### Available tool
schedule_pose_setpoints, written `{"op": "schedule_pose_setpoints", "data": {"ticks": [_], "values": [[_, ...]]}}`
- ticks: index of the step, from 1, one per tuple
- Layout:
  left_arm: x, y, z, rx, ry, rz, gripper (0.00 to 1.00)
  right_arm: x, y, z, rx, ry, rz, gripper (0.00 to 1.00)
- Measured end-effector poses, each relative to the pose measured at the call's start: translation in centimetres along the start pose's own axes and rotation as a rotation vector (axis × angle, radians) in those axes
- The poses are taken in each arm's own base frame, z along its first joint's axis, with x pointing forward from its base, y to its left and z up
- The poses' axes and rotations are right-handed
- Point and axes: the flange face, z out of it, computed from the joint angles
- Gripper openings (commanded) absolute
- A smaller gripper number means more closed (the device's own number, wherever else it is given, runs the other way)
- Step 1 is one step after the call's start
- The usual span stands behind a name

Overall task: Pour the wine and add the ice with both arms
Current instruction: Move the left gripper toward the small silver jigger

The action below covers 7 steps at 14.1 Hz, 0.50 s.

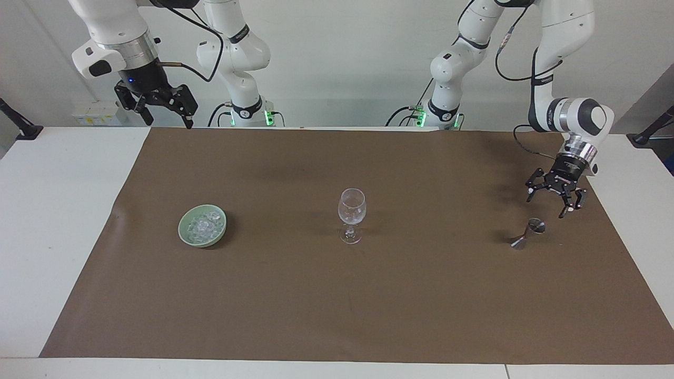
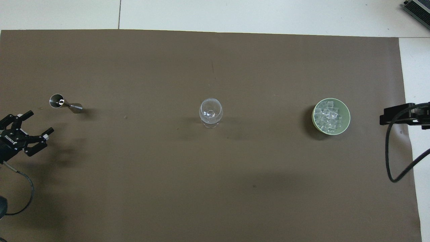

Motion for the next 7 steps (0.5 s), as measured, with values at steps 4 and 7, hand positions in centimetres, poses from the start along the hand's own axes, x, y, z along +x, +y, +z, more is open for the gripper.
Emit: {"op": "schedule_pose_setpoints", "data": {"ticks": [4,7], "values": [[0.8,-0.4,1.2,-0.009,-0.026,0.006,1.00,0.0,0.0,0.0,0.000,0.000,0.000,1.00],[1.9,-0.6,2.0,-0.015,-0.038,-0.002,1.00,0.0,0.0,0.0,0.000,0.000,0.000,1.00]]}}
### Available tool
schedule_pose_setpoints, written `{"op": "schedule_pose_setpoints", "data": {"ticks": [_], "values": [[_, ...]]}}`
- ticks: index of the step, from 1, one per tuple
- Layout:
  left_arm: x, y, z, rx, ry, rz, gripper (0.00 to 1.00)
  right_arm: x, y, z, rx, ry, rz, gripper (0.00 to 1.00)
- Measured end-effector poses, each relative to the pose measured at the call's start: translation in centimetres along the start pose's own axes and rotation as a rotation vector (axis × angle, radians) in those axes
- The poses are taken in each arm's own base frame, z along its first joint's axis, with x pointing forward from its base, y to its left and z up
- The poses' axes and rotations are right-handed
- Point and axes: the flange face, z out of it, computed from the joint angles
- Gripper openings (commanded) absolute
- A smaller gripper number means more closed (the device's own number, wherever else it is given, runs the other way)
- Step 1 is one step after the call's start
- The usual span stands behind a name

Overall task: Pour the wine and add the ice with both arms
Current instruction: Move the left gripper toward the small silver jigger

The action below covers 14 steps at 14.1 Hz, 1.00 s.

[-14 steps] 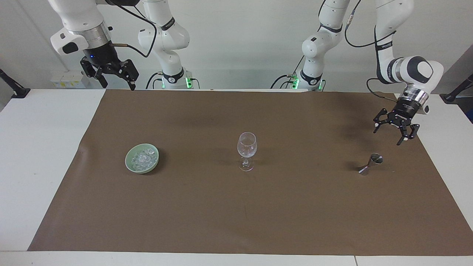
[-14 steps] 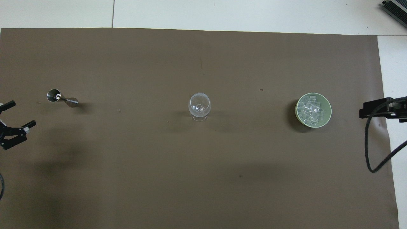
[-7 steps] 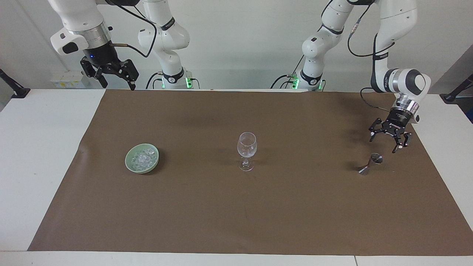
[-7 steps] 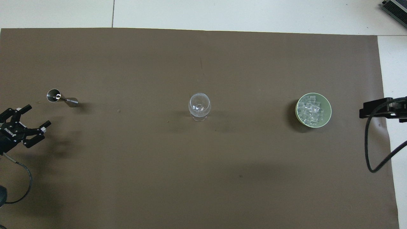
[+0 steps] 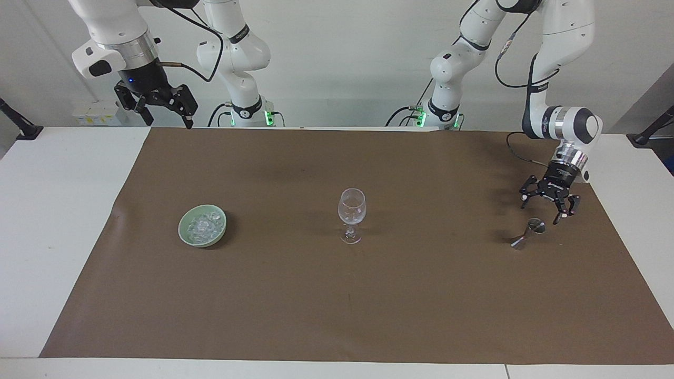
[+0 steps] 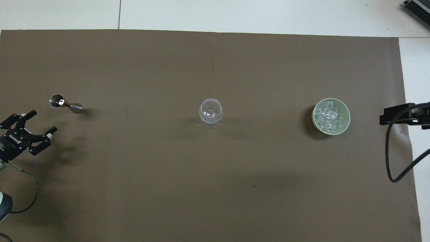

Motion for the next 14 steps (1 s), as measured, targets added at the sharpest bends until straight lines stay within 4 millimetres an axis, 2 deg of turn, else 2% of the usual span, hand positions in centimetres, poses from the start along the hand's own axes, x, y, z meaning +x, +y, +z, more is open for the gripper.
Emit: {"op": "schedule_pose_setpoints", "data": {"ticks": [3,14], "values": [[0.5,-0.1,0.3,-0.008,-0.009,-0.006,1.00,0.0,0.0,0.0,0.000,0.000,0.000,1.00],[0.5,-0.8,2.0,-0.021,-0.046,-0.015,1.00,0.0,0.0,0.0,0.000,0.000,0.000,1.00]]}}
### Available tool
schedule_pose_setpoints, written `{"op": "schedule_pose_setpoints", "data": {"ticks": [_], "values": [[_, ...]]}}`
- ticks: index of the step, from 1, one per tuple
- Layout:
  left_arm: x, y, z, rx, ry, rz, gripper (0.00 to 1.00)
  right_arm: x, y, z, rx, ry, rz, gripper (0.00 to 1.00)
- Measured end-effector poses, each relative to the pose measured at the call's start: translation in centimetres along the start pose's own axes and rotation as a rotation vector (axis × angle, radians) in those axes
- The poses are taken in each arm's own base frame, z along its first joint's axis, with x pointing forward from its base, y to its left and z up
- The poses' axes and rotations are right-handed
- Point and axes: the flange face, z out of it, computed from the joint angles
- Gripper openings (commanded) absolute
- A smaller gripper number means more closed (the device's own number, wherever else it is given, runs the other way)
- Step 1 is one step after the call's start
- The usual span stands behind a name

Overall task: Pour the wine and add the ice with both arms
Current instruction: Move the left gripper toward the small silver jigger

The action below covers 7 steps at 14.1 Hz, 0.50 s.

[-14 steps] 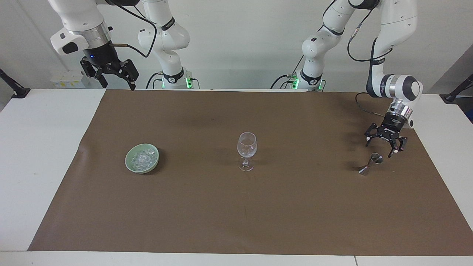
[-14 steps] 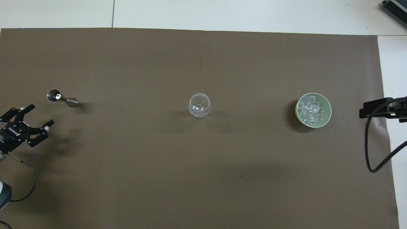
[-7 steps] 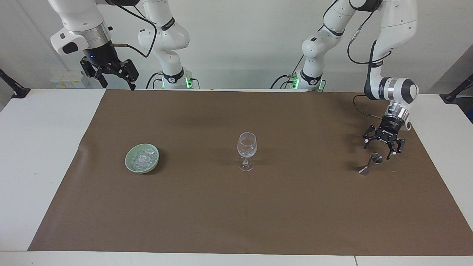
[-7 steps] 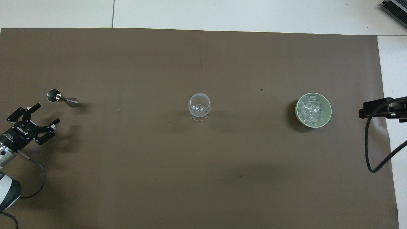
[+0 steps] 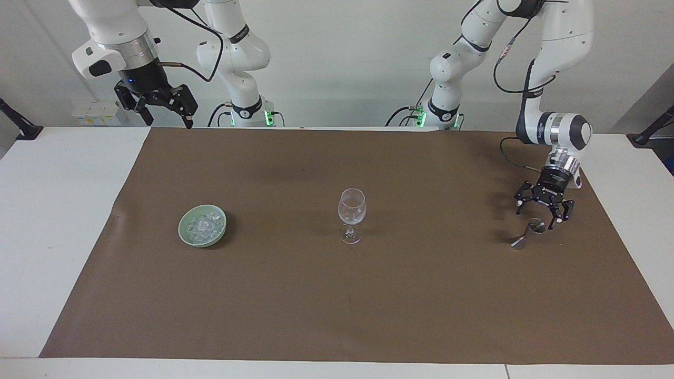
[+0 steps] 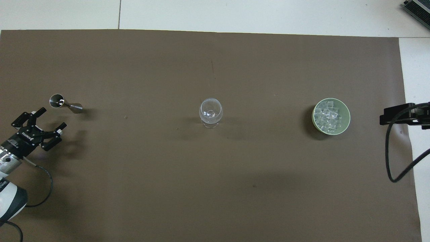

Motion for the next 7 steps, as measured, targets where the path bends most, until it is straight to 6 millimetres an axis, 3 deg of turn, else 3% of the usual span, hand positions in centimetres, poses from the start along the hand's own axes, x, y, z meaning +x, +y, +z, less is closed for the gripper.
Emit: {"op": "schedule_pose_setpoints", "data": {"ticks": [7], "values": [[-0.04,-0.39,0.76,-0.004,-0.009,0.000,1.00,0.00,0.00,0.00,0.000,0.000,0.000,1.00]]}}
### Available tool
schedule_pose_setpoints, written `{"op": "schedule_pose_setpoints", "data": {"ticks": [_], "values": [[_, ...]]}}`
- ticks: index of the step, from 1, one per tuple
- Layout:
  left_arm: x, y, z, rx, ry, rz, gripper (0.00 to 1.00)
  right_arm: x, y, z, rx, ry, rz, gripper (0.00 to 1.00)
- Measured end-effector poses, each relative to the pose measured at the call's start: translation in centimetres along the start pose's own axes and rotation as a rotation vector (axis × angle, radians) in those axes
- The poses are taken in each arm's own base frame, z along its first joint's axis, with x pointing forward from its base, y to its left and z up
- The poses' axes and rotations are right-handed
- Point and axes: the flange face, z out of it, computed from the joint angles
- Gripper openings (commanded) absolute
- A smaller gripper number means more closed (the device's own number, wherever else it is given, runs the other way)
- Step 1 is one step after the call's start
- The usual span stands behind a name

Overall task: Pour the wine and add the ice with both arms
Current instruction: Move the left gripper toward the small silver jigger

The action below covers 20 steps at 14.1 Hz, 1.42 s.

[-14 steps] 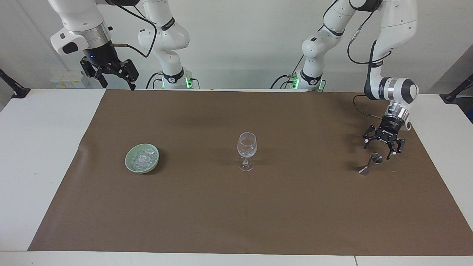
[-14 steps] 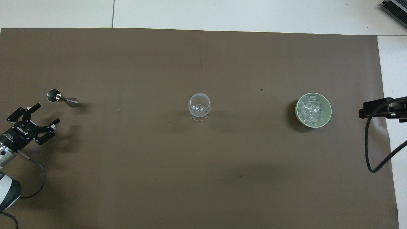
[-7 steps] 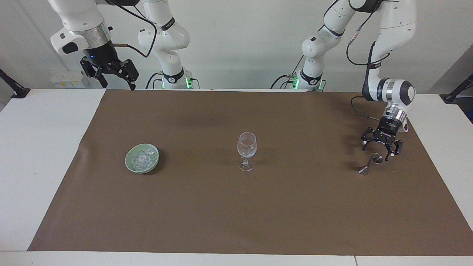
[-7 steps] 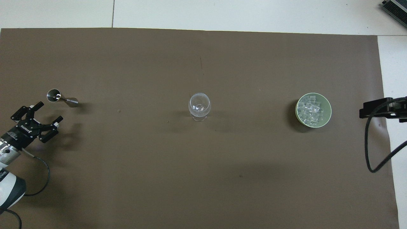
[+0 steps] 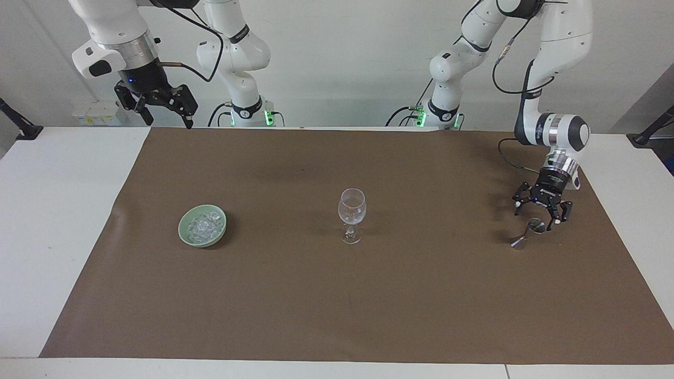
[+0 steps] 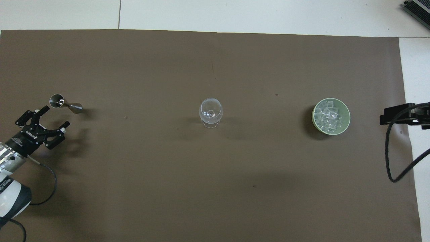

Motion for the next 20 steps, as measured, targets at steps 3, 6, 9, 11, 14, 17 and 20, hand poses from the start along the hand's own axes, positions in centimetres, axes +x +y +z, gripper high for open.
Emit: {"op": "schedule_pose_setpoints", "data": {"ticks": [3,6,9,11,14,17,20], "values": [[-0.1,-0.3,0.6,-0.008,-0.004,-0.004,1.00,0.0,0.0,0.0,0.000,0.000,0.000,1.00],[-0.1,-0.6,1.1,-0.012,-0.010,-0.011,1.00,0.0,0.0,0.0,0.000,0.000,0.000,1.00],[0.5,-0.6,1.2,-0.019,-0.011,-0.016,1.00,0.0,0.0,0.0,0.000,0.000,0.000,1.00],[0.9,-0.7,1.4,-0.023,-0.012,-0.017,1.00,0.0,0.0,0.0,0.000,0.000,0.000,1.00],[1.4,-0.7,1.6,-0.035,-0.017,-0.027,1.00,0.0,0.0,0.0,0.000,0.000,0.000,1.00],[1.6,-0.8,2.0,-0.047,-0.027,-0.038,1.00,0.0,0.0,0.0,0.000,0.000,0.000,1.00],[1.1,-1.3,3.0,-0.057,-0.046,-0.047,1.00,0.0,0.0,0.0,0.000,0.000,0.000,1.00]]}}
